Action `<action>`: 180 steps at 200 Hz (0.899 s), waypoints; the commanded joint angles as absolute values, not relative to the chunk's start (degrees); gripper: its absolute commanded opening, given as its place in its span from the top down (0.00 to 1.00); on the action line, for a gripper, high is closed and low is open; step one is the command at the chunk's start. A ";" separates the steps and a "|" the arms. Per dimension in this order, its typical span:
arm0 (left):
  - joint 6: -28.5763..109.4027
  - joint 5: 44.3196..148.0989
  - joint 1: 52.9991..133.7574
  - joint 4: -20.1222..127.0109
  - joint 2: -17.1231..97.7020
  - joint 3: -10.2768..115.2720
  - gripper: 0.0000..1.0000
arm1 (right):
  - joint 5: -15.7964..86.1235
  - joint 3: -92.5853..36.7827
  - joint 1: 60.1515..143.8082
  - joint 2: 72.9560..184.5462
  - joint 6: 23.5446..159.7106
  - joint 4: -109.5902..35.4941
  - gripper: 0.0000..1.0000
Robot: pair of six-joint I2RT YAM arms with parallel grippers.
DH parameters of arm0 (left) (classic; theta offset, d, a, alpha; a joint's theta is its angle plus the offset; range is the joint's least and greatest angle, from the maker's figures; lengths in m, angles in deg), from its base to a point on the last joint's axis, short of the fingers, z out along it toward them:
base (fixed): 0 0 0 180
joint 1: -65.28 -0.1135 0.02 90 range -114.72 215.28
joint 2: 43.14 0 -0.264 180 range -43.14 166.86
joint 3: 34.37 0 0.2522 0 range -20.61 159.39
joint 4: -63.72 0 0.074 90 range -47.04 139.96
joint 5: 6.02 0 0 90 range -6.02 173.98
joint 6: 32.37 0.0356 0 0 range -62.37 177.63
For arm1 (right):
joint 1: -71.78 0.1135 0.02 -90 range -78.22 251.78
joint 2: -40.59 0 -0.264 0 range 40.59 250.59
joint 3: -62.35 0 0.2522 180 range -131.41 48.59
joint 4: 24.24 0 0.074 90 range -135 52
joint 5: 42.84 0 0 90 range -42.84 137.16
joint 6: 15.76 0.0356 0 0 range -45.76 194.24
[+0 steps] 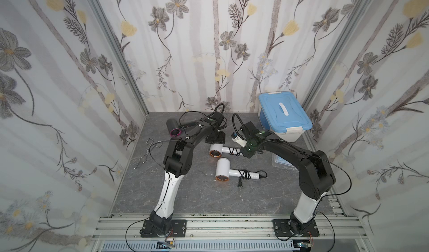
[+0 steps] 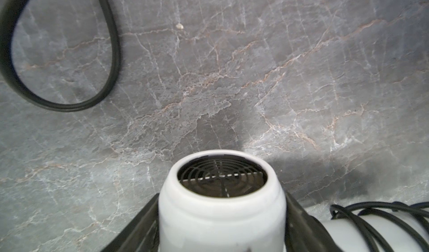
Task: Wrap the cord around the hair dryer
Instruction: Adjust the power cord at the center of the board.
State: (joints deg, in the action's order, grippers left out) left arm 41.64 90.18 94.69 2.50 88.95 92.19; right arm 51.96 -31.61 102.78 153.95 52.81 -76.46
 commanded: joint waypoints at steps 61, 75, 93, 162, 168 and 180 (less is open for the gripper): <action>47.79 92.22 95.73 -2.71 91.66 92.55 0.52 | 50.73 -38.80 103.27 160.09 44.68 -69.40 0.95; 47.32 92.54 95.84 -2.59 91.95 92.77 0.57 | 48.57 -39.27 103.27 159.30 44.64 -68.71 0.95; 47.02 92.23 96.03 -2.64 92.39 93.01 0.62 | 46.77 -39.78 103.25 158.26 44.71 -68.83 0.95; 44.74 87.40 96.13 -2.64 93.53 93.43 0.94 | 40.61 -33.39 105.47 150.81 47.12 -70.14 0.99; 44.51 86.92 96.16 -2.60 93.53 93.40 0.95 | 39.88 -32.65 105.91 150.24 47.25 -70.05 0.99; 44.45 86.00 96.37 -2.60 93.53 93.39 0.97 | 38.77 -31.57 106.45 149.24 47.45 -69.65 0.99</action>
